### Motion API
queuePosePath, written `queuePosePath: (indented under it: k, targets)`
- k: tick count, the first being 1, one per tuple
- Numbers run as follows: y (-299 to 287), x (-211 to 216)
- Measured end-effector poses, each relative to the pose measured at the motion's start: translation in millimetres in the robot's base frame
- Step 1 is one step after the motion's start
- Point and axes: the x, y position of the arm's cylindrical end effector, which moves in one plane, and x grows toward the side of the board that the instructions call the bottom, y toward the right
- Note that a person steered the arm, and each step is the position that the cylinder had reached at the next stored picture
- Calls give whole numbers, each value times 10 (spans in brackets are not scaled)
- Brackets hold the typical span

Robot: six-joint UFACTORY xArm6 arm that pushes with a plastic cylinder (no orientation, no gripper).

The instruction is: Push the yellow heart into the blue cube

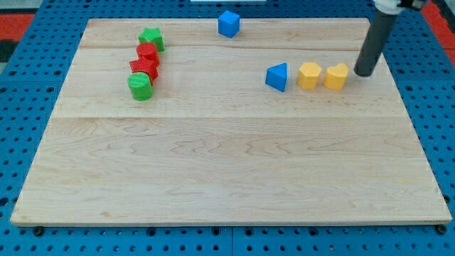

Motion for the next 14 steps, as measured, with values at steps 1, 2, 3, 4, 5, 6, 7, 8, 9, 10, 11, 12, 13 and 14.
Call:
queuePosePath:
  k: [1,2,3,4,5,6,7,8,9,10,11,12,13,14]
  targets:
    - [-23,332]
    - [-102,343]
    - [-166,265]
    - [-227,153]
    - [-369,75]
    - [-564,-1]
    - [-699,-113]
    - [-789,-262]
    - [-852,-429]
    - [-852,-607]
    - [-846,-766]
    - [-845,-943]
    - [-792,-1134]
    - [-811,-1312]
